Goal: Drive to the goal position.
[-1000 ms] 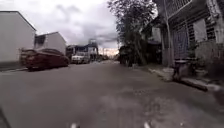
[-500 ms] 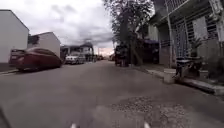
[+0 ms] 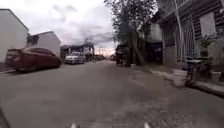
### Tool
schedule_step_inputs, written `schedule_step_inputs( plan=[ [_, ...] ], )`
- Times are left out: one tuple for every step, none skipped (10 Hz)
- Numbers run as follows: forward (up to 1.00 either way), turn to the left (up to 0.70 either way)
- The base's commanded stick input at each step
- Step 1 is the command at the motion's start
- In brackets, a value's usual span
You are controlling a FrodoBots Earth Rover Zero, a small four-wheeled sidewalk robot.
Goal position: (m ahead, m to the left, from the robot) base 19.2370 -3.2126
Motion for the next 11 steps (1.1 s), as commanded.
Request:
schedule_step_inputs(
  plan=[
    [0.70, 0.00],
    [0.70, 0.00],
    [0.70, 0.00],
    [0.70, 0.00],
    [0.70, 0.00],
    [0.70, 0.00],
    [0.70, 0.00],
    [0.70, 0.00],
    [0.70, 0.00],
    [0.70, 0.00],
    [0.70, 0.00]
  ],
)
